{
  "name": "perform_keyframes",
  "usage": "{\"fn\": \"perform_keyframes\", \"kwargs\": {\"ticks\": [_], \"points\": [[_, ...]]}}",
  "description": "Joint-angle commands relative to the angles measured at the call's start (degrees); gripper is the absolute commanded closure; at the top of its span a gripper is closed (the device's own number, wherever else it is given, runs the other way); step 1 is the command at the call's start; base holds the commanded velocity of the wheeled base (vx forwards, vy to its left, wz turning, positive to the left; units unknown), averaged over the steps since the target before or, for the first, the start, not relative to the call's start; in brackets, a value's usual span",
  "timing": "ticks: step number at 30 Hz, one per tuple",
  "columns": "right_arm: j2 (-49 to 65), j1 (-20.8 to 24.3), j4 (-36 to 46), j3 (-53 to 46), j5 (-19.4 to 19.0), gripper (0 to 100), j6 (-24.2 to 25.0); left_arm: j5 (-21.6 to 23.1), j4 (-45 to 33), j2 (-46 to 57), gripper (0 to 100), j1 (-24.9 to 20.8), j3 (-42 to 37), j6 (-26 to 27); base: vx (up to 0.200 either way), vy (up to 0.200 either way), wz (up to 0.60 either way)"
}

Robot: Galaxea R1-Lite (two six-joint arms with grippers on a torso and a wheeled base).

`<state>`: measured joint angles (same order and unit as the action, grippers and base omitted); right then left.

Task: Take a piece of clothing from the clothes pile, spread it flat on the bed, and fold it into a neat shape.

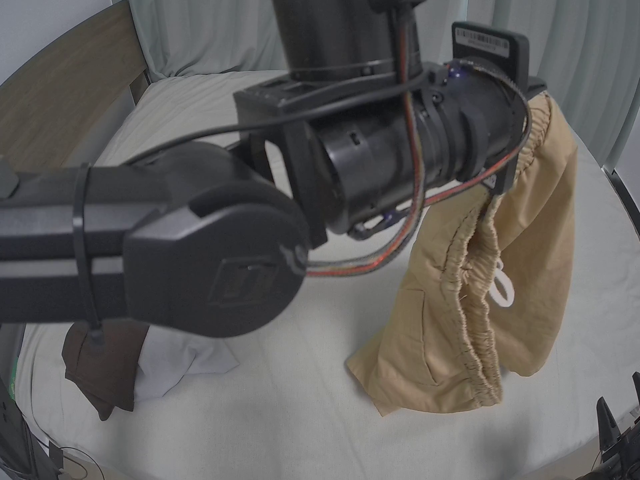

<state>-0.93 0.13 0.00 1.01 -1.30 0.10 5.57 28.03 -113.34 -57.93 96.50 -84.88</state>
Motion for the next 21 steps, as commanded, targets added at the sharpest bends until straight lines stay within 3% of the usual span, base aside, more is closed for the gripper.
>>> {"fn": "perform_keyframes", "kwargs": {"ticks": [1, 2, 6, 10, 21], "points": [[0.9, 0.0, 0.0, -0.9, 0.0, 0, 0.0, 0.1, 2.0, 3.3, 100, 3.5, -14.8, 6.1, 0.0, 0.0, 0.0], [0.9, 0.0, 0.0, -0.9, 0.0, 0, 0.0, 0.1, 2.3, 3.4, 100, 3.6, -15.2, 6.5, 0.0, 0.0, 0.0], [0.9, 0.0, 0.0, -0.9, 0.0, 0, 0.0, 0.1, 15.3, 3.6, 100, 5.8, -29.7, 13.6, 0.0, 0.0, 0.0], [0.9, 0.0, 0.0, -0.9, 0.0, 0, 0.0, 0.3, 25.9, 3.2, 100, 7.8, -37.8, 17.6, 0.0, 0.0, 0.0], [0.9, 0.0, 0.0, -0.9, 0.0, 0, 0.0, -0.2, 31.2, 6.9, 100, 12.1, -49.1, 19.9, 0.0, 0.0, 0.0]]}}
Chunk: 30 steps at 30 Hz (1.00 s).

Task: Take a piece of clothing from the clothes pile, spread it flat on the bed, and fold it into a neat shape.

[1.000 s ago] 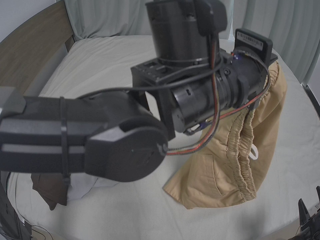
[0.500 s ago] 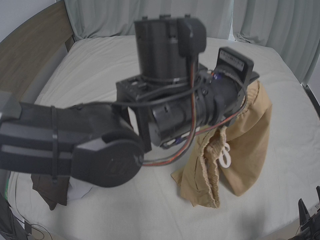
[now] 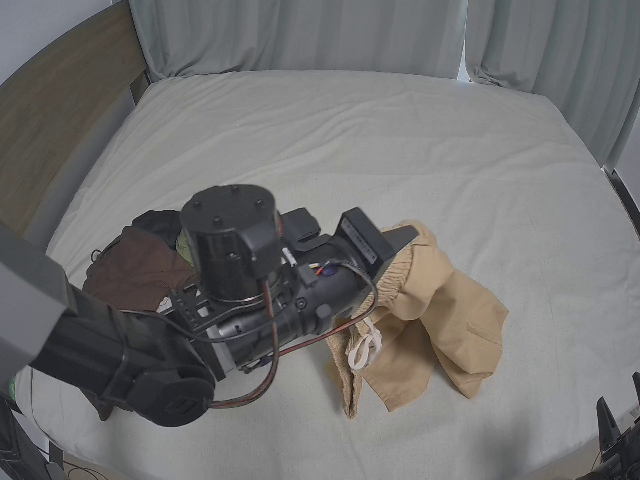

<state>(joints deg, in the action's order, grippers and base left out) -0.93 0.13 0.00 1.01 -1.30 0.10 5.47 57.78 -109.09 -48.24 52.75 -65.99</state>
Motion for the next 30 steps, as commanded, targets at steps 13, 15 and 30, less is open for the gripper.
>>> {"fn": "perform_keyframes", "kwargs": {"ticks": [13, 15, 30], "points": [[0.9, 0.0, 0.0, -0.9, 0.0, 0, -0.1, -0.6, 12.0, 2.8, 100, 9.2, -14.6, 5.3, 0.0, 0.0, 0.0], [0.9, 0.0, 0.0, -0.9, 0.0, 0, -0.1, -0.6, 15.1, 2.7, 100, 11.3, -17.3, 5.4, 0.0, 0.0, 0.0], [0.9, 0.0, 0.0, -0.9, 0.0, 0, -0.1, 0.3, 30.9, -0.2, 100, 19.6, -30.8, 9.0, 0.0, 0.0, 0.0]]}}
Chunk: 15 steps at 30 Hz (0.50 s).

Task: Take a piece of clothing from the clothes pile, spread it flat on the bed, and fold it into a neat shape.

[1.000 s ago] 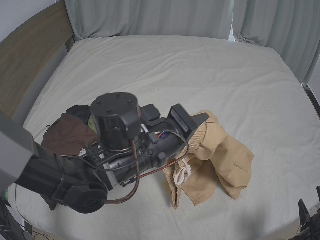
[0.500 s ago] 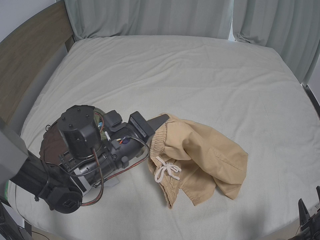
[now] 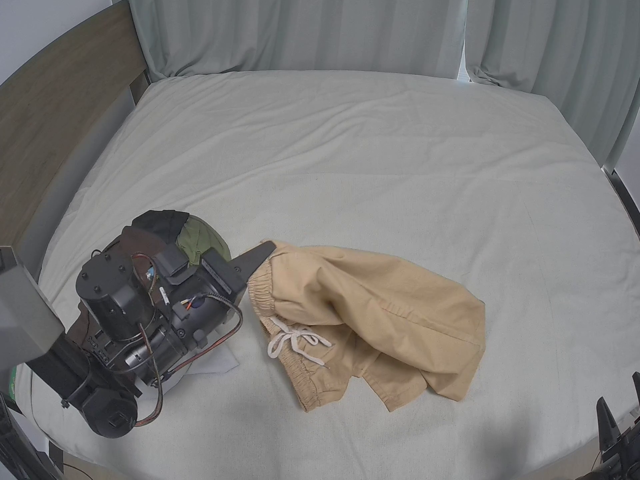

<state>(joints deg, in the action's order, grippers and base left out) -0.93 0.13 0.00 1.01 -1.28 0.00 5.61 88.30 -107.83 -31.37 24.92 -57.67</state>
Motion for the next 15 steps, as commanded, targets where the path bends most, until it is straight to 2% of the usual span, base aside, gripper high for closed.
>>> {"fn": "perform_keyframes", "kwargs": {"ticks": [1, 5, 9, 15], "points": [[0.9, 0.0, 0.0, -0.9, 0.0, 0, 0.0, 0.3, 0.4, -1.6, 100, 3.3, -3.5, 1.0, 0.0, 0.0, 0.0], [0.9, 0.0, 0.0, -0.9, 0.0, 0, 0.1, 0.5, 0.5, -1.7, 100, 5.7, -4.1, 1.6, 0.0, 0.0, 0.0], [0.9, 0.0, 0.0, -0.9, 0.0, 0, 0.0, 2.1, 0.5, -2.8, 100, 10.0, -3.6, 2.0, 0.0, 0.0, 0.0], [0.9, 0.0, 0.0, -0.9, 0.0, 0, -0.1, 4.8, 0.6, -4.1, 100, 12.1, -4.2, 5.6, 0.0, 0.0, 0.0]]}}
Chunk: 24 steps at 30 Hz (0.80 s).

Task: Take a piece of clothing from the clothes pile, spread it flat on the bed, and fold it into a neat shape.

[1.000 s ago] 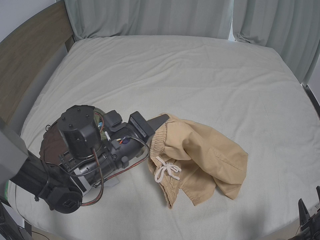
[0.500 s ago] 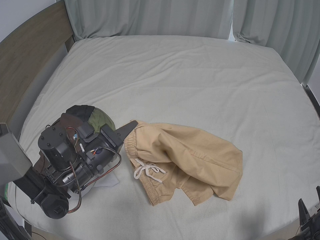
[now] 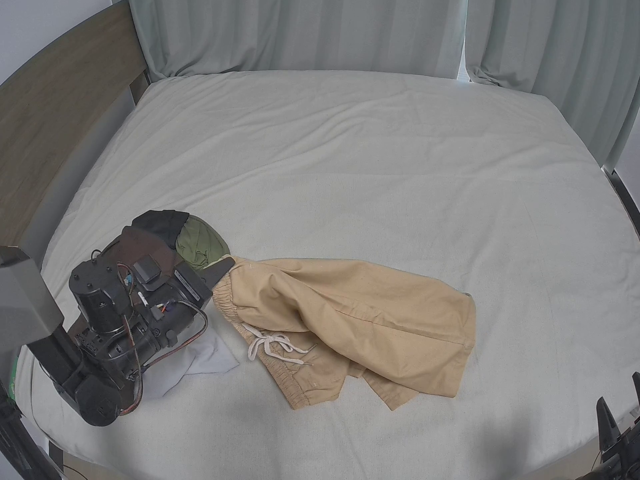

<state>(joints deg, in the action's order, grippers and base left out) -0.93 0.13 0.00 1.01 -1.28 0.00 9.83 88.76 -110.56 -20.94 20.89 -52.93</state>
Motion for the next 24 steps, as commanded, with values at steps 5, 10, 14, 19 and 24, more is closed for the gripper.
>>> {"fn": "perform_keyframes", "kwargs": {"ticks": [5, 10, 14, 19, 24], "points": [[0.9, 0.0, 0.0, -0.9, 0.0, 0, -0.3, 0.5, 0.0, -1.2, 100, 2.8, -0.6, 2.1, 0.0, 0.0, 0.0], [0.9, 0.0, 0.0, -0.9, -0.1, 0, -0.4, 0.5, 0.1, -2.3, 100, 4.6, -1.3, 7.5, 0.0, 0.0, 0.0], [0.9, 0.0, 0.0, -1.0, -0.2, 0, -0.4, 0.5, 0.1, -3.0, 100, 5.3, -1.4, 8.6, 0.0, 0.0, 0.0], [0.9, 0.0, 0.0, -0.9, -0.2, 0, -0.4, 0.5, 0.1, -3.3, 100, 5.4, -1.5, 8.7, 0.0, 0.0, 0.0], [0.9, 0.0, 0.0, -0.9, -0.2, 0, -0.3, 0.5, 0.1, -3.3, 100, 5.4, -1.6, 9.5, 0.0, 0.0, 0.0]]}}
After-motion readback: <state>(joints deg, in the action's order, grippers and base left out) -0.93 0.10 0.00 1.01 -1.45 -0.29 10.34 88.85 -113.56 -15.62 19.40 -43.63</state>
